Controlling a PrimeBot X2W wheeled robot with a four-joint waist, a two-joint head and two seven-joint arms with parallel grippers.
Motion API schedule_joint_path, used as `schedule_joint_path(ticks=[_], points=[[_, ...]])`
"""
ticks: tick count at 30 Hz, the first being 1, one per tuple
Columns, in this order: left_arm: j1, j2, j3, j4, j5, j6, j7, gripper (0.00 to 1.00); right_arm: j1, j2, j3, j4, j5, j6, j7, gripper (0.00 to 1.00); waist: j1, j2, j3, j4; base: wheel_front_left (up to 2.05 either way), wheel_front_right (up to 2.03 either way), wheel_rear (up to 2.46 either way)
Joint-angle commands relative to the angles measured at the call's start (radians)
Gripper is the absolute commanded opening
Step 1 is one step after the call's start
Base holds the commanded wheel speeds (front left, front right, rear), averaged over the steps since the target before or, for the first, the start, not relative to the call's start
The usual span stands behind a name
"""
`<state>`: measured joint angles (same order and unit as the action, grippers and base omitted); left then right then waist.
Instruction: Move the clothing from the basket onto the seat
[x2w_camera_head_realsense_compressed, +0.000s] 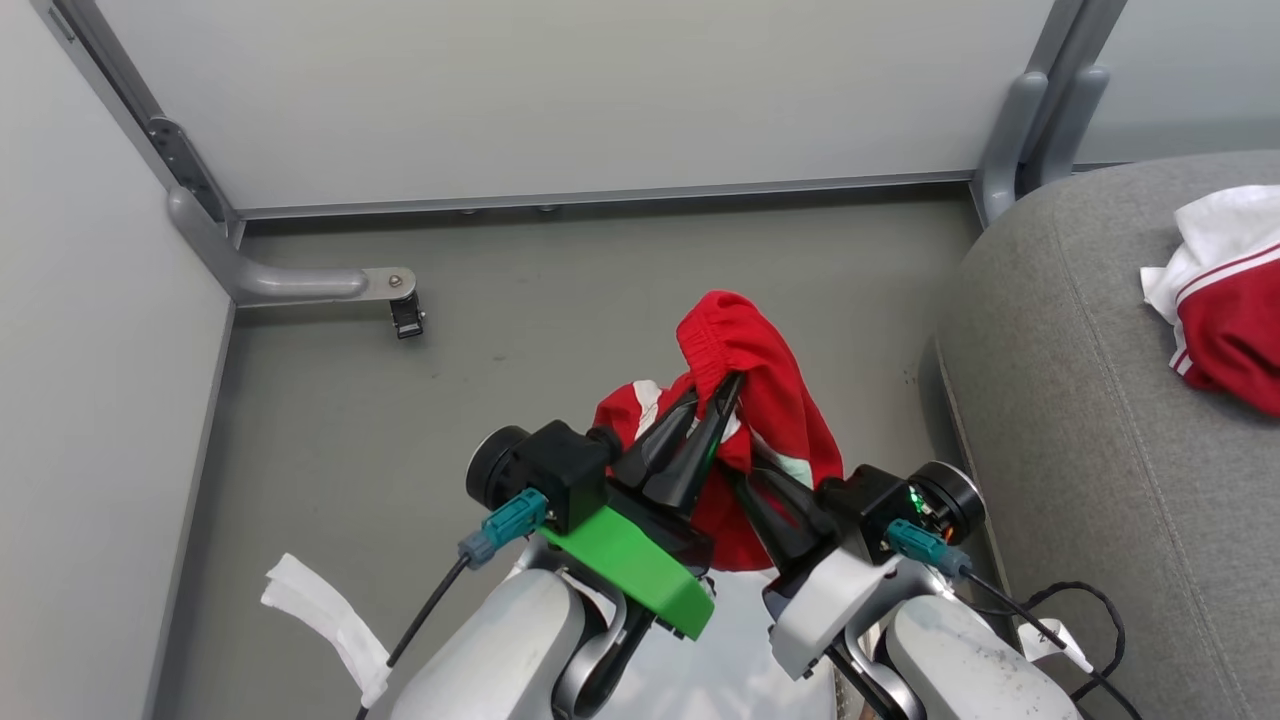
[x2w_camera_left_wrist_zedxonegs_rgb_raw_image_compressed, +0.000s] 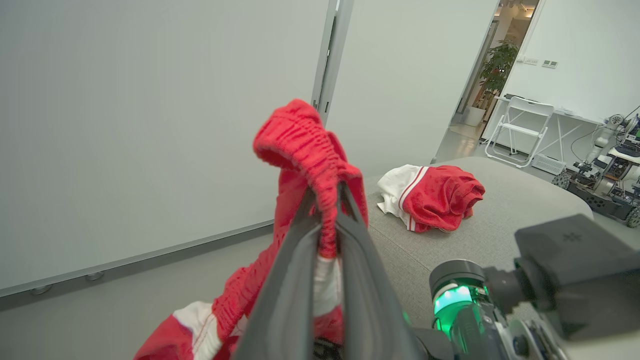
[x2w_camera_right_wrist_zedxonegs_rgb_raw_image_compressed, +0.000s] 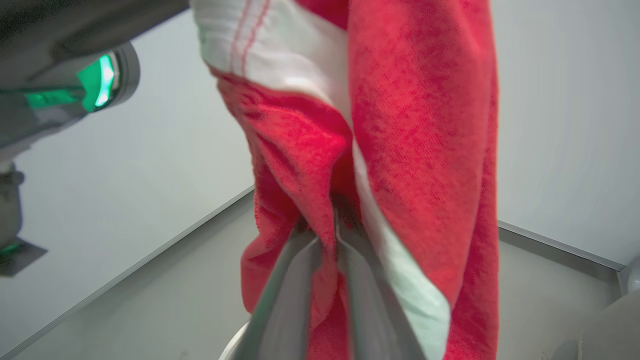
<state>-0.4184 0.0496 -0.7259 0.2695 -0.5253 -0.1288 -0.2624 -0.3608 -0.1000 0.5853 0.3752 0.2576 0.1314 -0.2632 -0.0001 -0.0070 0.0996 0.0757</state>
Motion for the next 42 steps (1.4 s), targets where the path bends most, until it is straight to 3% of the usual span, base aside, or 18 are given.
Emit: schedule_joint_path(ticks=[1,4,6,16,27,36,42], points=[[0.006,0.002,0.003,0.000,-0.010,-0.003,-0.003,0.00,-0.012,0.007,-0.009,0.007,0.012,-0.001,-0.002,0.00,0.0001,0.0070,-0.002,0.012,0.00,0.00,0.00],[0.016,0.002,0.017,0.007,0.002,-0.003,-0.003,0.00,0.001,0.010,-0.023,0.002,0.024,-0.001,-0.002,0.00,0.0001,0.0070,0.002,-0.002,0.00,0.00,0.00],[0.026,0.002,0.034,0.015,0.012,-0.003,-0.002,1.00,0.019,0.004,-0.031,-0.009,0.027,-0.001,-0.002,0.00,0.0001,0.0070,0.003,-0.026,0.00,0.00,0.00],[0.058,0.002,0.119,0.057,0.091,-0.003,-0.002,1.00,0.075,-0.006,-0.107,-0.090,0.043,-0.001,-0.002,0.00,0.0001,0.0070,0.022,-0.266,0.00,0.00,0.00],[0.070,0.003,0.120,0.100,0.093,-0.003,-0.002,1.00,0.096,-0.023,-0.203,-0.130,0.034,-0.001,-0.002,0.00,0.0001,0.0070,0.052,-0.521,0.00,0.00,0.00],[0.040,0.005,0.080,0.162,0.090,-0.003,-0.002,1.00,-0.080,-0.117,-0.278,-0.167,0.008,-0.001,-0.002,0.00,0.0001,0.0070,0.110,-0.555,0.00,0.00,0.00],[0.007,0.004,0.054,0.199,0.101,-0.003,-0.002,1.00,-0.316,-0.247,-0.310,-0.194,-0.024,-0.001,-0.002,0.00,0.0001,0.0070,0.175,-0.519,0.00,0.00,0.00]])
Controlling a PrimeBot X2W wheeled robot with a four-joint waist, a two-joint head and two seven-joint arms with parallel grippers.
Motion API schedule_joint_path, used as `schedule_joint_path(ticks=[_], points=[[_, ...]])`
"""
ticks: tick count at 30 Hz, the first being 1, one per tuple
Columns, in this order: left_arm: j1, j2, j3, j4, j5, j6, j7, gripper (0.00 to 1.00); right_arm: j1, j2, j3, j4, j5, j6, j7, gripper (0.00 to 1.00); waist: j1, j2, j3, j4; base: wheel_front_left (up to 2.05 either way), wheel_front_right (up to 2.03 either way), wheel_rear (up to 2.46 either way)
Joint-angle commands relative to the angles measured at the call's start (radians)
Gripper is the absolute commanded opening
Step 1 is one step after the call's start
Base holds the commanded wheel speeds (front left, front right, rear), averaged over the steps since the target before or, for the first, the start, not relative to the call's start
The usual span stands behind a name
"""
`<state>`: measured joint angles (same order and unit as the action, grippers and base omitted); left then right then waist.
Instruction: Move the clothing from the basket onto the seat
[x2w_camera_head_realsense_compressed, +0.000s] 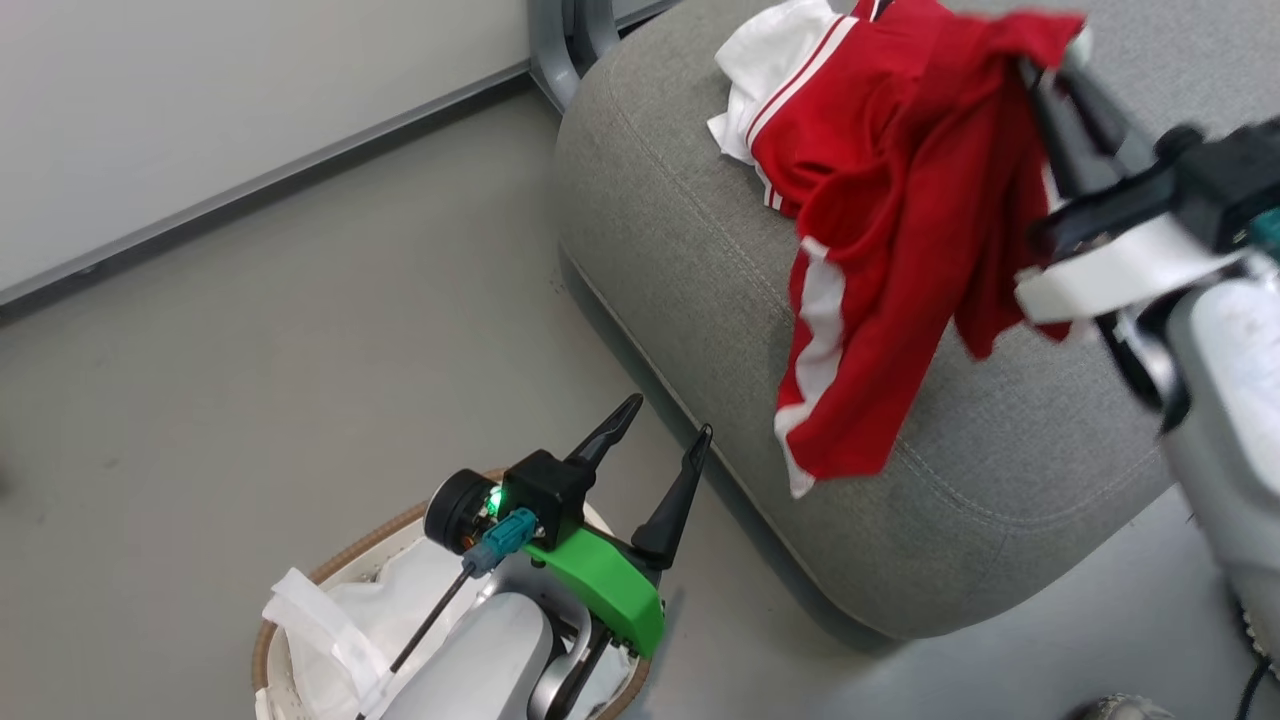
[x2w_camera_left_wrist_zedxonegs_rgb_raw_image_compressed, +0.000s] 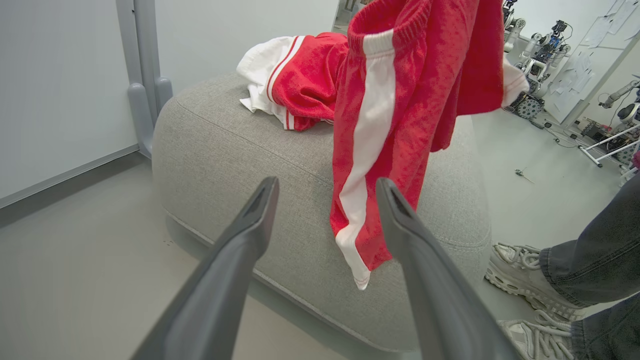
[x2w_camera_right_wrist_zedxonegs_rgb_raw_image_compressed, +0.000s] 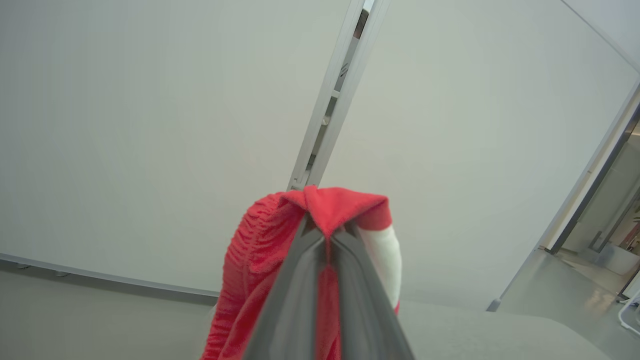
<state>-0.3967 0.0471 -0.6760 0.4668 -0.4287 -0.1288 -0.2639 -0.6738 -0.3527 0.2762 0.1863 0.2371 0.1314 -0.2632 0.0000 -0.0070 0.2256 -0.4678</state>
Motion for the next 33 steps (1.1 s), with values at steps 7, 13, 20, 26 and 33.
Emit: schedule_joint_path(ticks=[7,13,20,26,33], points=[[-0.079,0.022,-0.016,0.030,0.022,-0.003,-0.001,1.00,-0.323,-0.195,-0.092,0.114,-0.081,-0.001,-0.001,0.00,0.0000,0.0070,0.179,0.116,0.00,0.00,0.00],[-0.127,0.031,-0.021,0.022,0.035,-0.003,-0.001,1.00,-0.408,-0.260,-0.186,0.334,-0.163,-0.001,-0.001,0.00,0.0000,0.0070,0.278,0.183,0.00,0.00,0.00],[-0.160,0.038,-0.011,0.012,0.039,-0.003,-0.001,1.00,-0.364,-0.198,-0.312,0.539,-0.248,-0.001,-0.001,0.00,0.0000,0.0070,0.354,0.237,0.00,0.00,0.00],[-0.162,0.044,0.005,0.010,0.048,-0.003,-0.001,1.00,-0.293,-0.111,-0.390,0.618,-0.285,-0.001,-0.001,0.00,0.0000,0.0070,0.383,0.253,0.00,0.00,0.00],[-0.130,0.048,0.072,-0.002,0.072,-0.003,-0.001,1.00,-0.159,-0.032,-0.445,0.541,-0.252,-0.001,-0.001,1.00,0.0000,0.0070,0.341,0.246,0.00,0.00,0.00]])
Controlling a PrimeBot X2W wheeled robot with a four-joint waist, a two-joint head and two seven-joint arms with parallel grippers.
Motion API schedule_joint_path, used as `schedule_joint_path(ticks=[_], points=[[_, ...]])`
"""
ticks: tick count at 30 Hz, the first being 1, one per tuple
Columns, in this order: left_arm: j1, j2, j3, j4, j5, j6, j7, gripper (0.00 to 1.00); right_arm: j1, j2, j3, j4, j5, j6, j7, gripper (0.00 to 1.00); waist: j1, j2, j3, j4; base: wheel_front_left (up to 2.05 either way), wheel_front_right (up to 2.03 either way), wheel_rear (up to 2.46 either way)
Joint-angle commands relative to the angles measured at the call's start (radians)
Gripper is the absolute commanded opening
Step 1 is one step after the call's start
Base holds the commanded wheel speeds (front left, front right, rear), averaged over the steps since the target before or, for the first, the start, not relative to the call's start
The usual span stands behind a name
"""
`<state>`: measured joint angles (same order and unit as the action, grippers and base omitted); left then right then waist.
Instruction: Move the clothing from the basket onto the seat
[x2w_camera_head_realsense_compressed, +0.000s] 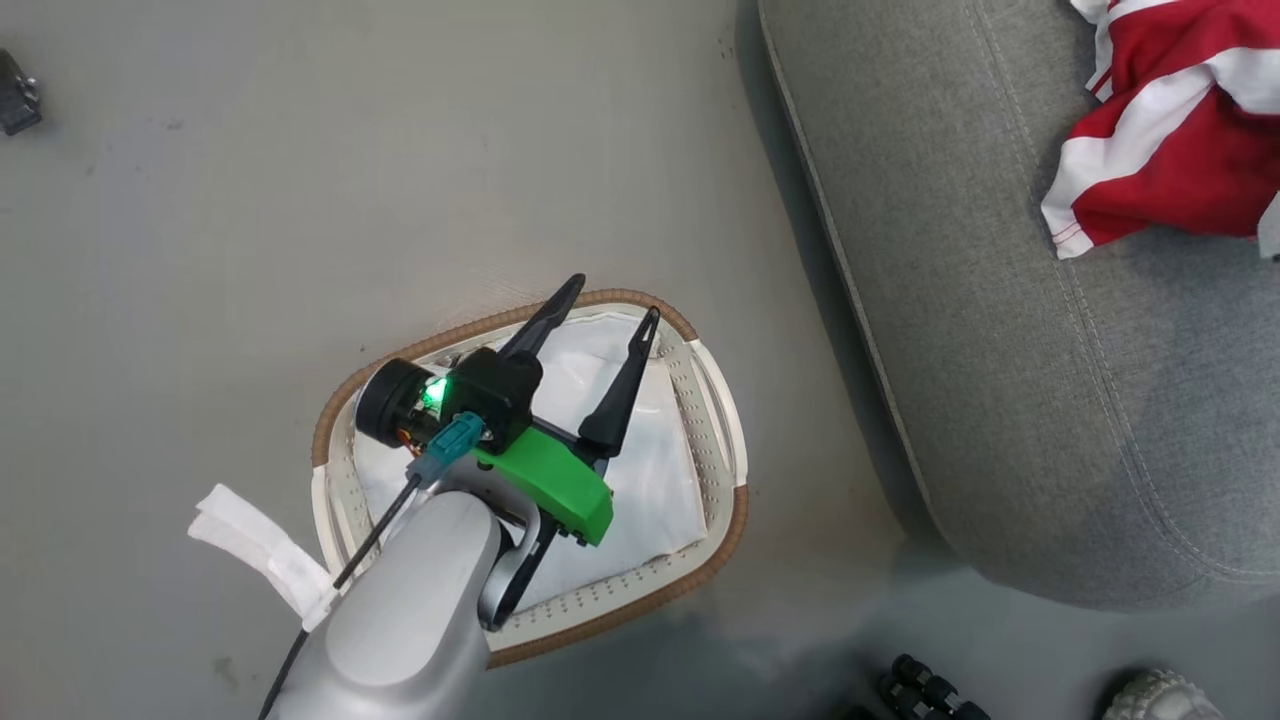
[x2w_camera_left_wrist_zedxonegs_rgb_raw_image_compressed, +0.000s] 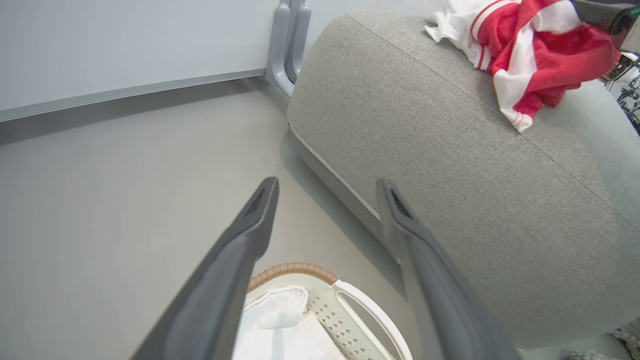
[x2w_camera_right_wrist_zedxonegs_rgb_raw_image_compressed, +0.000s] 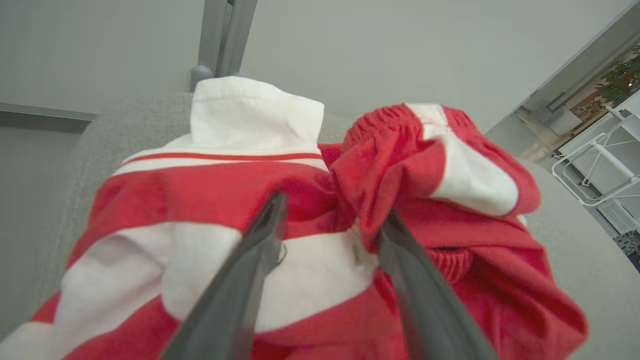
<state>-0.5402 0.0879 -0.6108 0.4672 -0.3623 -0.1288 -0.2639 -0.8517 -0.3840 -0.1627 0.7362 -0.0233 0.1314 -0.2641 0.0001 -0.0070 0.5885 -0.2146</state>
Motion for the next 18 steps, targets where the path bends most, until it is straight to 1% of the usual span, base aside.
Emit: schedule_joint_path(ticks=[1,4,9,11,15,18], points=[[0.021,0.006,0.021,-0.004,0.008,-0.003,-0.001,1.00,0.039,0.010,-0.006,-0.028,0.016,-0.001,0.000,1.00,-0.0001,0.0070,-0.032,-0.009,0.00,0.00,0.00],[0.044,0.001,0.065,-0.016,0.015,-0.003,-0.001,1.00,0.102,0.031,-0.002,-0.094,0.052,-0.001,0.000,1.00,-0.0001,0.0070,-0.077,-0.012,0.00,0.00,0.00],[0.092,-0.004,0.152,-0.044,0.045,-0.003,-0.001,1.00,0.197,0.065,0.059,-0.225,0.100,-0.001,0.000,1.00,-0.0001,0.0070,-0.150,-0.006,0.00,0.00,0.00],[0.110,-0.002,0.192,-0.057,0.081,0.000,-0.001,1.00,0.230,0.080,0.087,-0.279,0.128,-0.001,0.000,1.00,-0.0001,0.0070,-0.175,0.004,0.00,0.00,0.00],[0.160,-0.013,0.281,-0.074,0.135,0.017,-0.001,1.00,0.288,0.111,0.152,-0.343,0.165,-0.001,0.000,1.00,-0.0001,0.0070,-0.221,0.043,0.00,0.00,0.00],[0.201,-0.019,0.362,-0.100,0.170,0.048,-0.001,1.00,0.323,0.141,0.183,-0.369,0.186,-0.001,0.000,1.00,-0.0001,0.0070,-0.252,0.075,0.00,0.00,0.00]])
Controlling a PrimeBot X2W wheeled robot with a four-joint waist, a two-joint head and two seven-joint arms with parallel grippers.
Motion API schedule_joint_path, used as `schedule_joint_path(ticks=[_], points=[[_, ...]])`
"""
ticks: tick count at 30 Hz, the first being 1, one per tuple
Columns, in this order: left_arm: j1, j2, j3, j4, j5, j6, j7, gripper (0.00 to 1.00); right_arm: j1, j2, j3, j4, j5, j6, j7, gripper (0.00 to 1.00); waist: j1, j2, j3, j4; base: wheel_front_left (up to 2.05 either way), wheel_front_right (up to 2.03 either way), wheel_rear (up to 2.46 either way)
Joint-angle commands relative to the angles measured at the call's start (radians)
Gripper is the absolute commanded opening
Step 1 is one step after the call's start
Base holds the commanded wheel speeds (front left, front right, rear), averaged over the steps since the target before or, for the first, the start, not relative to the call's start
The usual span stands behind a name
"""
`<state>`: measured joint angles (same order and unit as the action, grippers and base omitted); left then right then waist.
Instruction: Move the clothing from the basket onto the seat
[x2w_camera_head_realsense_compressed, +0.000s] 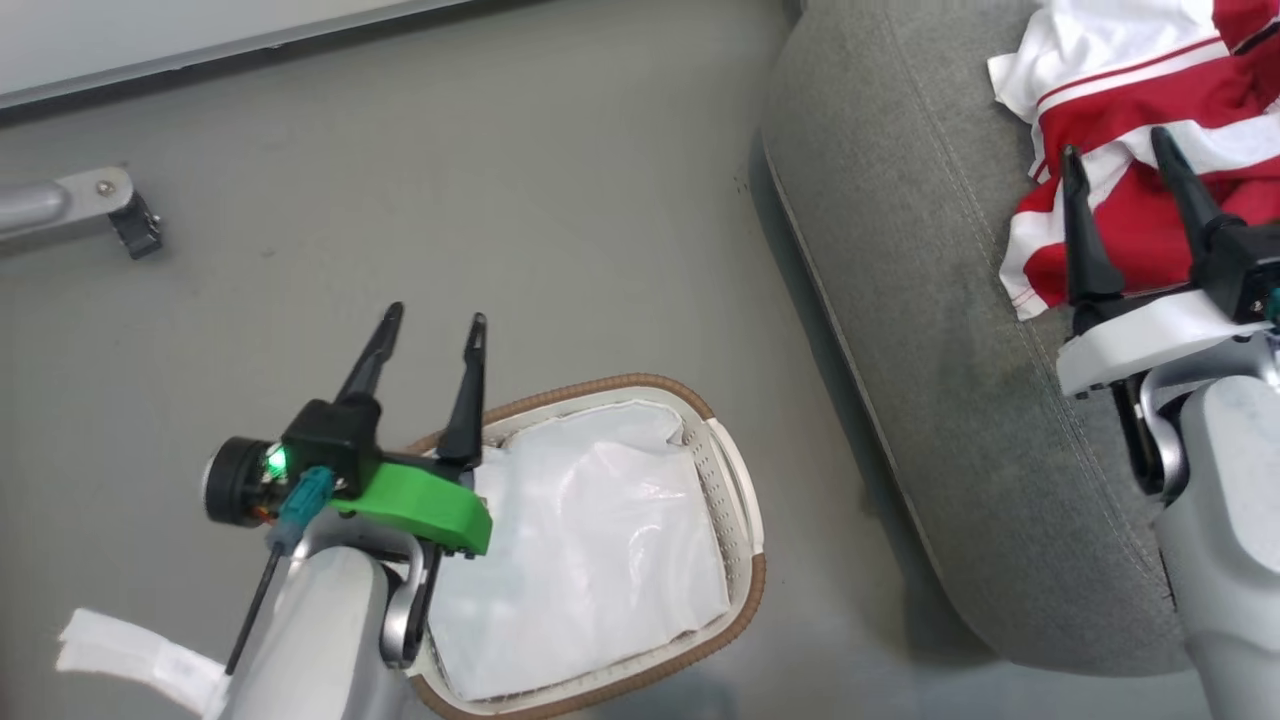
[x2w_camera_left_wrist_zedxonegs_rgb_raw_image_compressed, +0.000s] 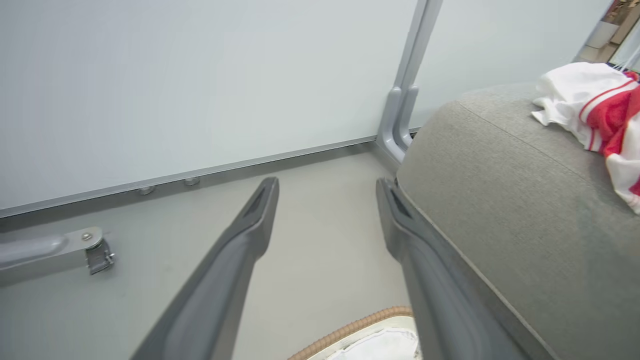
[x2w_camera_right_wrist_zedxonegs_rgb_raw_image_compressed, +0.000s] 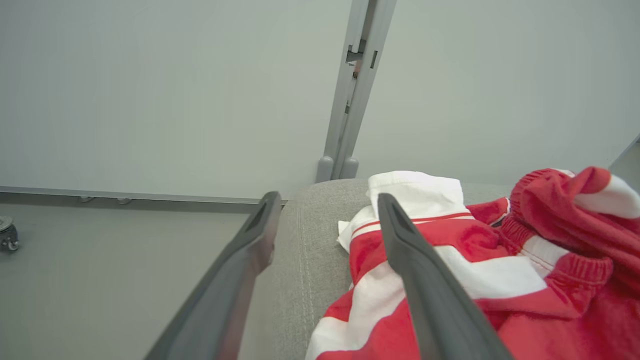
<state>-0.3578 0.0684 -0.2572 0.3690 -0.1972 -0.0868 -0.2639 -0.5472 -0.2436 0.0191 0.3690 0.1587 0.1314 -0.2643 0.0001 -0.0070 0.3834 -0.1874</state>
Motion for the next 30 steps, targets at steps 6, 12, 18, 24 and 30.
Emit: schedule_joint_path(ticks=[6,12,18,24,30], points=[[0.090,-0.011,0.136,-0.049,0.041,0.036,-0.001,1.00,0.091,0.063,0.020,-0.010,0.019,-0.001,0.000,1.00,-0.0001,0.0070,-0.105,0.118,0.00,0.00,0.00],[0.188,-0.017,0.213,-0.061,0.068,0.047,-0.001,1.00,0.216,0.134,0.010,-0.016,-0.001,-0.001,0.000,1.00,-0.0001,0.0070,-0.184,0.185,0.00,0.00,0.00],[0.261,-0.017,0.210,-0.064,0.050,0.056,-0.001,1.00,0.302,0.161,0.019,-0.010,-0.009,-0.001,0.000,1.00,-0.0001,0.0070,-0.244,0.199,0.00,0.00,0.00],[0.315,-0.017,0.216,-0.065,0.034,0.039,-0.001,1.00,0.359,0.173,0.020,-0.010,-0.005,-0.001,0.000,1.00,-0.0001,0.0070,-0.284,0.199,0.00,0.00,0.00],[0.329,-0.020,0.209,-0.038,0.014,0.025,0.001,0.00,0.389,0.183,0.021,0.011,-0.004,0.000,0.000,0.00,-0.0001,0.0000,-0.289,0.195,0.00,0.00,0.00]])
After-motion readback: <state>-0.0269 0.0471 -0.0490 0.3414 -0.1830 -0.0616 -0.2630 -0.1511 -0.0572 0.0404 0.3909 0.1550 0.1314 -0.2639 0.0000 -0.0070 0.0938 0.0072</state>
